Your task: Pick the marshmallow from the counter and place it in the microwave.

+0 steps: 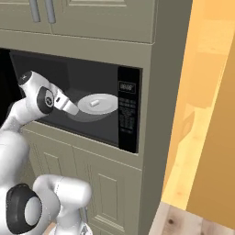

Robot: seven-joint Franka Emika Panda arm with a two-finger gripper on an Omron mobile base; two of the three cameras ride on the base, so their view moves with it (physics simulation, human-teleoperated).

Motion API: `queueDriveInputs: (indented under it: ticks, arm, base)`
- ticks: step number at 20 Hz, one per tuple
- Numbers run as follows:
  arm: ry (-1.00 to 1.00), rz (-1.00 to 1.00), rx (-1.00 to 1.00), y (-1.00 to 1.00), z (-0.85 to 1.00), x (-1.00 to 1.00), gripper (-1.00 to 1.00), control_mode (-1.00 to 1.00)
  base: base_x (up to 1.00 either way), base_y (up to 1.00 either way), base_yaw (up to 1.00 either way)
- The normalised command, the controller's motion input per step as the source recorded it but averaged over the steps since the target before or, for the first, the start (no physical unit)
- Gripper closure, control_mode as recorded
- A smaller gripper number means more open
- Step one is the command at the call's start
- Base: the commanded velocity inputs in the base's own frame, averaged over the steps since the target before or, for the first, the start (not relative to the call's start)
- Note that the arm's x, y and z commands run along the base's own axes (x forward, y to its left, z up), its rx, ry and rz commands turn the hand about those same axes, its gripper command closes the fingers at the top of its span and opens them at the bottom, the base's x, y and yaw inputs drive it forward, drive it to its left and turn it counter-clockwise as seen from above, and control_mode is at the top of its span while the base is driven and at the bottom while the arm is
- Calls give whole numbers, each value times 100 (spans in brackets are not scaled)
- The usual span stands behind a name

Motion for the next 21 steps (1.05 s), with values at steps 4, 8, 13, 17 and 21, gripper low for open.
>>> queueDriveInputs:
  ticks: [4,8,13,17,21]
  arm:
    - [4,10,0,-1,39,-100,-100,-100]
    - [11,17,0,-4,40,-100,-100,-100]
    - [7,23,0,-1,25,-100,-100,-100]
    - [3,25,-2,0,9,-100,-100,-100]
    - [0,19,-3,0,0,-100,-100,-100]
  base:
    - [0,0,0]
    - [0,0,0]
    - [0,0,0]
    - [0,0,0]
    - [0,0,0]
